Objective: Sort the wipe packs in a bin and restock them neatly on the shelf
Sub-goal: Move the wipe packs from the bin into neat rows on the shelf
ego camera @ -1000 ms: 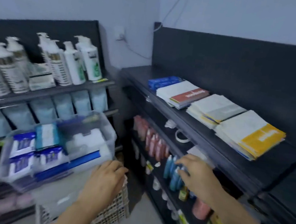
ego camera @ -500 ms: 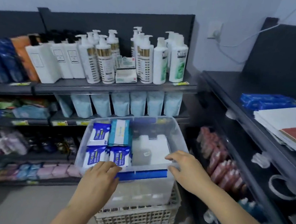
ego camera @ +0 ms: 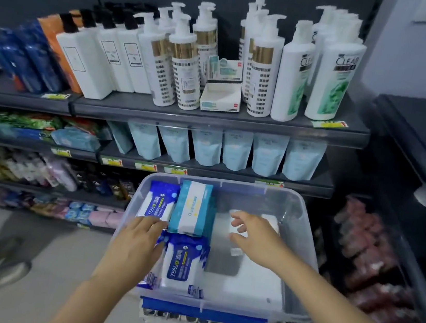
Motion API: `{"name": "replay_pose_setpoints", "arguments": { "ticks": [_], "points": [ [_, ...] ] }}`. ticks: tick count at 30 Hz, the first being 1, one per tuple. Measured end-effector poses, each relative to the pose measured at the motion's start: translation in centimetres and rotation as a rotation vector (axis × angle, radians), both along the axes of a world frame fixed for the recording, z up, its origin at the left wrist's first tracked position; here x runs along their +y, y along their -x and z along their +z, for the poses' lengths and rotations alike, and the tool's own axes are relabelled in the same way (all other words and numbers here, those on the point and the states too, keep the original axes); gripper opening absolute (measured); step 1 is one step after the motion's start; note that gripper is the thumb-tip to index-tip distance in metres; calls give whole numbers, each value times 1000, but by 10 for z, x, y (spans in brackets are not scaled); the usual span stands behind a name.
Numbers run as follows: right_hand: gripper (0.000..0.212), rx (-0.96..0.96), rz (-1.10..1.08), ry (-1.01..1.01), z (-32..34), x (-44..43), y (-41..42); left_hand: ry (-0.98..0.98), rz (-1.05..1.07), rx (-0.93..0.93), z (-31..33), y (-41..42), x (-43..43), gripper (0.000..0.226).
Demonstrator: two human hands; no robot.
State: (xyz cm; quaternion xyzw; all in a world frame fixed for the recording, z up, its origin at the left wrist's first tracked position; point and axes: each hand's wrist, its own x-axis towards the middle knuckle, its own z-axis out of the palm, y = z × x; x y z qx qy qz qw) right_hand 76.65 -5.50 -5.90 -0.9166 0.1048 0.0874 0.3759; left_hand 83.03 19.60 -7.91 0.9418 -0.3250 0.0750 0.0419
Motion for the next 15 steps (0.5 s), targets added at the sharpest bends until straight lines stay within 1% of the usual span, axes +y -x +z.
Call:
{"name": "replay_pose_setpoints", "arguments": {
  "ticks": [4,10,12,15],
  "points": [
    [55,70,-36,-57,-10,9,-37,-4,-28,7,-12,-43,4,49],
    [62,182,-232,-140,-35,30,-85,32,-139,22,-40,-98,3,56],
    [58,202,-282,-170,-41,37,-98,48,-181,26,-49,-114,1,57],
    [40,220,-358,-248,-51,47,-113,84,-230,39,-62,-130,-1,52]
  ]
}}
